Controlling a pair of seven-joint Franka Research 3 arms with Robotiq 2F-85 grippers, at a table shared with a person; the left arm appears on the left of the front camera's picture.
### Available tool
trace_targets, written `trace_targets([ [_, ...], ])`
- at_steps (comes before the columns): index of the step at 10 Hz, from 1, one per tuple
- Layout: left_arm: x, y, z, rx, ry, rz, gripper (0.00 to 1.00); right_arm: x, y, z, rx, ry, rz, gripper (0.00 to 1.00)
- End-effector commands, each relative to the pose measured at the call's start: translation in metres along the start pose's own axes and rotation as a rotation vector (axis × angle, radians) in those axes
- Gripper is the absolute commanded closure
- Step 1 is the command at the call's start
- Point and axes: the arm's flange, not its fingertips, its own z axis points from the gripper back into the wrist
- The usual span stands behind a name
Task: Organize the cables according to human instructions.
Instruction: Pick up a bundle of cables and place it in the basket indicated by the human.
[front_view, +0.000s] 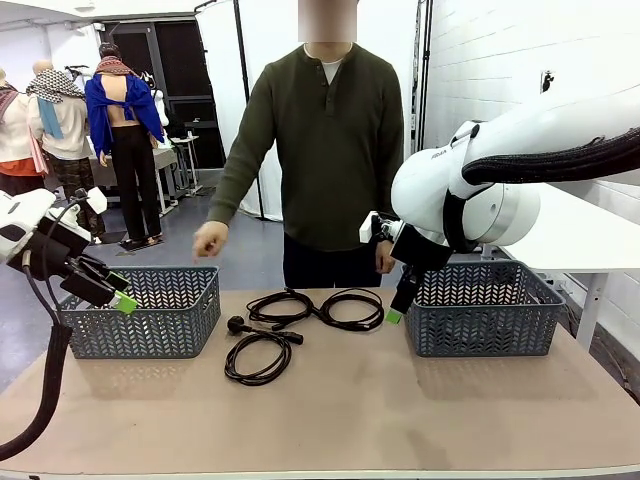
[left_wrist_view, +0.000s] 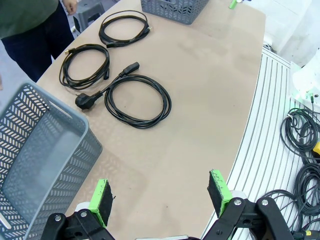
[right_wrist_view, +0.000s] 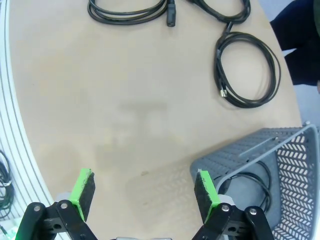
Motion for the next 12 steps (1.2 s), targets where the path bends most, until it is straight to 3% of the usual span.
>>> trace_targets([
  [1,-0.0009,0.0035,-0.0002,-0.015,-0.018,-0.017,0.0,0.0018,-0.0006,0.0013,-0.007,0.001,-0.006,0.0],
  [12,-0.0009,0.0035,-0.0002,-0.015,-0.018,-0.017,0.0,0.0018,-0.0006,0.0013,-0.007,0.001,-0.006,0.0],
])
